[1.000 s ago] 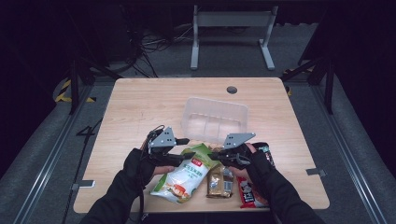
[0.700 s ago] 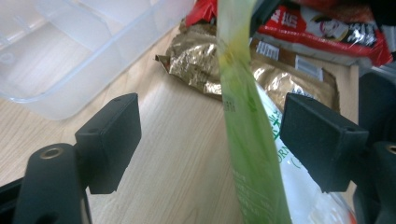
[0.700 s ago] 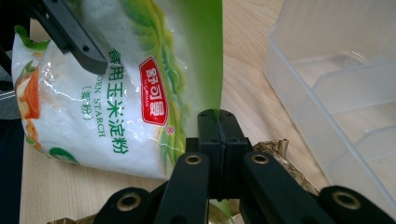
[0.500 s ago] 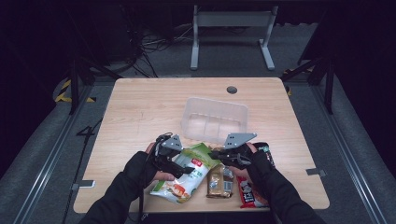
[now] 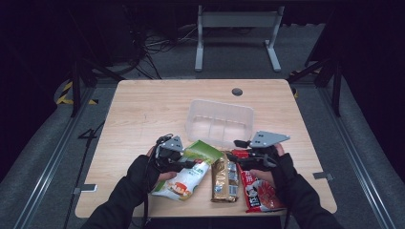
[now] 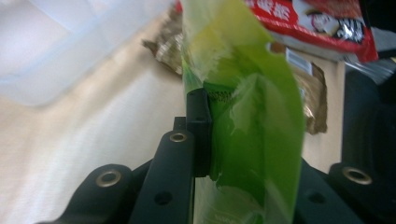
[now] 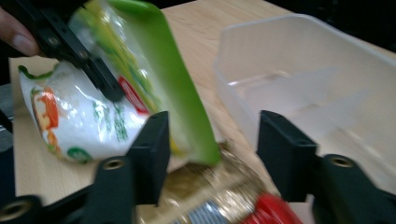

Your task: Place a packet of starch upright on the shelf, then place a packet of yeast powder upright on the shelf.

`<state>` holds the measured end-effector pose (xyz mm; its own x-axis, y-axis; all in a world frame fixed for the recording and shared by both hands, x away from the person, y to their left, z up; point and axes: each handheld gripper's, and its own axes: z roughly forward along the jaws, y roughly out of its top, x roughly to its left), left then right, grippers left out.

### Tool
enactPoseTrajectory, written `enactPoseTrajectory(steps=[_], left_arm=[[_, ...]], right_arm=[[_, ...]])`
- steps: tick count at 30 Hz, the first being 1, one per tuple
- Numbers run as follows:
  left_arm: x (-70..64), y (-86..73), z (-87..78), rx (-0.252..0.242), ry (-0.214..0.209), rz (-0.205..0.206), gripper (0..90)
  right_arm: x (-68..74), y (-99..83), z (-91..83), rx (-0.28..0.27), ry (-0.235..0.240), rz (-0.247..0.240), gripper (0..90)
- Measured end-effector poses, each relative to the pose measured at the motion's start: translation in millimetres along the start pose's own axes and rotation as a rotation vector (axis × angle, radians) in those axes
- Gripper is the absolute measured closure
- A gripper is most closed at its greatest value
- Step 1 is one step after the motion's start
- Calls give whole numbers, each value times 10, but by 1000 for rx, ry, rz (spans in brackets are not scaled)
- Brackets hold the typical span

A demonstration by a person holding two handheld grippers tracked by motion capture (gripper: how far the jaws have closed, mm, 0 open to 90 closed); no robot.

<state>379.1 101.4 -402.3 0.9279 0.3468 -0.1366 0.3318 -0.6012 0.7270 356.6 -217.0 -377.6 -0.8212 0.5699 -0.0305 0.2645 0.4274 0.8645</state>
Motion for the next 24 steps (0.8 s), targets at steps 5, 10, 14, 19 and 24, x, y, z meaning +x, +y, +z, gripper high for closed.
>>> enactPoseTrajectory(steps=[5,10,14,19,24], left_arm=[[9,14,-120,-91,97,0,848],[-11,45,-216,-139,144,9,853],[-35,71,-286,-184,172,7,854],[-35,138,-383,-237,208,5,854],[-14,165,-488,-300,250,-8,854]], right_arm=[[-158,-160,-518,-35,-144,1,200],[-324,-365,-777,-3,-292,30,136],[-513,-581,-899,27,-391,89,129],[-683,-730,-950,37,-445,138,110],[-783,-803,-958,45,-472,159,119]])
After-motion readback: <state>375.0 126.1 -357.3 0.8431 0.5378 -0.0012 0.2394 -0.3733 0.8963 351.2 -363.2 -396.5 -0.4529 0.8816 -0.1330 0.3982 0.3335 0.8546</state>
